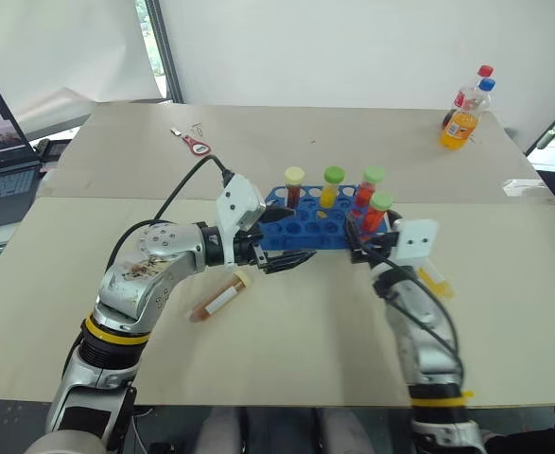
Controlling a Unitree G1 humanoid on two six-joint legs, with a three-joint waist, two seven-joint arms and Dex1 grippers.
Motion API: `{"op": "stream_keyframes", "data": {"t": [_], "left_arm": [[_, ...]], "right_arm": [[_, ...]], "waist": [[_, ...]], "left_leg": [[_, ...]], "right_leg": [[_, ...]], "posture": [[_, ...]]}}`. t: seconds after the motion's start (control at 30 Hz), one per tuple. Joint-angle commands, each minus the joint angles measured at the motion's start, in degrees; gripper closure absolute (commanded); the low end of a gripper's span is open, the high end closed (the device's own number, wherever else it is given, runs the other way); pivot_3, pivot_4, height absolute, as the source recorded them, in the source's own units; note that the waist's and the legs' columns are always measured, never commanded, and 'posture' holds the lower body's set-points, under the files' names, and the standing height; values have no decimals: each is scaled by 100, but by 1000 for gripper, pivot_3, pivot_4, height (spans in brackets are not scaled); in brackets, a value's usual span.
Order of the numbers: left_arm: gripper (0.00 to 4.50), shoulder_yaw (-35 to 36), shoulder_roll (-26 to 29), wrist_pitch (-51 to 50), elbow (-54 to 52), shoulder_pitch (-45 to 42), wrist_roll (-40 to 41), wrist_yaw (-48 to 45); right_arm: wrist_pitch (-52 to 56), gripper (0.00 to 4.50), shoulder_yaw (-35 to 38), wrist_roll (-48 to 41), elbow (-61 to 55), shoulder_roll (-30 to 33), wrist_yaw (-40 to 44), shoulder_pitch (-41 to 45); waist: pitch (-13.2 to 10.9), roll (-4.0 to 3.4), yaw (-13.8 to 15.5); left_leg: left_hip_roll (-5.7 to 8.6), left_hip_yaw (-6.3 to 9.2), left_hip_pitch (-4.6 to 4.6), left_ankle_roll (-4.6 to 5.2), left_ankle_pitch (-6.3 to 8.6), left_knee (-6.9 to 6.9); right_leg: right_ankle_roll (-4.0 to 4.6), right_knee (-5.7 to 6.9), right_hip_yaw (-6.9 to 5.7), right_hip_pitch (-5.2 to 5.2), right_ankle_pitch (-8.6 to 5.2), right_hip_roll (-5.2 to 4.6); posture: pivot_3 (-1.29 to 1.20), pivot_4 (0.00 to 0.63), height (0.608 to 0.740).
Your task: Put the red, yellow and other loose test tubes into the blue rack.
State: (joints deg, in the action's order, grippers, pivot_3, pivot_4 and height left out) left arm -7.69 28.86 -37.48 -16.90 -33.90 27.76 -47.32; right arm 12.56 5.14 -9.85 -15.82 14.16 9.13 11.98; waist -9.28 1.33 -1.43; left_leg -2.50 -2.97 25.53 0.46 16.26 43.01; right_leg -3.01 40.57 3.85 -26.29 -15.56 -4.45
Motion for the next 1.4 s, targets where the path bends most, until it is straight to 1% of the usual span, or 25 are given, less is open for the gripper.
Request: {"op": "stream_keyframes", "data": {"t": [0.03,0.07,0.13,0.2,0.27,0.3,0.4,0.47,0.53,0.6,0.73,0.87,0.97,1.03,1.2,1.23,1.27,1.33,1.4], "left_arm": [[0,104,84,189,0,-14,-67,-69],[0,83,108,208,21,-10,-112,-74],[0,57,143,254,57,0,-155,-130],[0,12,281,288,62,20,-134,-363],[0,-55,540,332,10,52,-47,-827],[0,-111,594,339,-4,34,-32,-951],[0,-279,1020,475,-100,85,21,-1700],[0,-349,1192,532,-172,129,51,-2024],[0,-416,1243,585,-253,189,53,-2187],[0,-478,1230,668,-327,278,7,-2262],[0,-585,1096,812,-385,366,-98,-2235],[0,-631,1035,861,-434,419,-121,-2196],[0,-647,977,918,-437,443,-179,-2124],[0,-631,908,971,-422,444,-220,-2046],[0,-624,801,1059,-354,441,-323,-1916],[0,-619,793,1076,-326,441,-350,-1902],[0,-609,793,1088,-298,443,-375,-1890],[0,-563,820,1103,-247,455,-405,-1867],[0,-452,882,1097,-193,489,-406,-1837]], "right_arm": [[1169,19,619,-487,-1159,760,378,-175],[1530,19,805,-641,-1335,1035,482,-215],[2131,19,1077,-886,-1525,1485,662,-234],[3088,19,1279,-1312,-1508,2181,1114,-154],[4178,19,1277,-1665,-1335,2924,1508,58],[4480,19,1273,-1777,-1216,3155,1627,144],[5231,19,688,-1835,-374,3986,2207,689],[5364,19,179,-1717,191,4349,2534,1072],[5263,19,-368,-1550,710,4608,2954,1438],[5044,19,-954,-1263,1359,4688,3316,1920],[4666,19,-1953,-726,2602,4550,4068,2931],[4373,19,-2632,-258,3413,4431,4779,3536],[4247,817,-3074,60,3777,4408,5369,3836],[4169,1538,-3277,242,3902,4399,5643,3939],[4208,3264,-3304,441,3929,4352,5934,4005],[4243,3474,-3261,449,3865,4380,5974,3984],[4260,3518,-3199,459,3792,4412,5987,3955],[4370,3518,-3046,398,3534,4527,6053,3869],[4525,3519,-2814,230,3030,4740,6147,3695]], "waist": [[0,0,41],[0,0,52],[0,0,66],[-1,1,66],[-1,1,65],[-1,1,61],[-1,1,45],[-1,1,54],[-1,1,62],[-1,1,75],[-2,1,78],[-2,1,88],[-2,1,84],[-2,1,89],[-2,1,89],[-2,1,89],[-2,1,88],[-2,1,85],[-2,0,96]], "left_leg": [[0,-1,1,0,0,0],[1,-3,0,1,0,0],[1,-8,-1,1,1,0],[0,-9,-3,1,0,0],[1,-12,-5,2,0,0],[0,-11,-5,2,0,-3],[1,-14,-7,3,0,-2],[1,-16,-8,3,0,-8],[0,-18,-8,3,0,-10],[1,-19,-4,6,2,-10],[3,-22,2,7,2,-8],[1,-20,1,8,3,-11],[1,-20,2,9,3,-10],[1,-20,2,9,3,-10],[1,-20,1,8,3,-8],[1,-20,1,8,3,-8],[1,-20,1,8,3,-8],[1,-19,1,8,3,-8],[1,-18,2,8,3,-9]], "right_leg": [[0,-11,0,0,0,0],[0,-36,0,2,0,0],[0,-40,-1,5,0,0],[0,-42,-2,9,0,3],[1,-44,-1,10,0,2],[1,-46,-1,10,0,3],[2,-48,0,12,-1,4],[2,-58,0,13,-1,4],[2,-62,0,13,-1,5],[2,-72,0,13,-1,3],[1,-80,1,12,-1,0],[1,-79,-1,11,-1,2],[1,-80,-2,11,-1,1],[1,-79,-2,10,-1,0],[1,-75,-2,10,-1,1],[1,-74,-2,10,-1,1],[1,-74,-2,10,-1,1],[1,-73,-2,10,-1,1],[1,-70,-2,8,-1,0]], "posture": [[0,150,676],[0,150,676],[0,150,676],[0,150,676],[0,150,676],[0,150,676],[0,150,676],[0,150,676],[0,150,676],[0,150,676],[0,150,676],[0,150,676],[0,150,676],[0,150,676],[0,150,676],[0,150,676],[0,150,676],[0,150,676],[0,150,676]]}}
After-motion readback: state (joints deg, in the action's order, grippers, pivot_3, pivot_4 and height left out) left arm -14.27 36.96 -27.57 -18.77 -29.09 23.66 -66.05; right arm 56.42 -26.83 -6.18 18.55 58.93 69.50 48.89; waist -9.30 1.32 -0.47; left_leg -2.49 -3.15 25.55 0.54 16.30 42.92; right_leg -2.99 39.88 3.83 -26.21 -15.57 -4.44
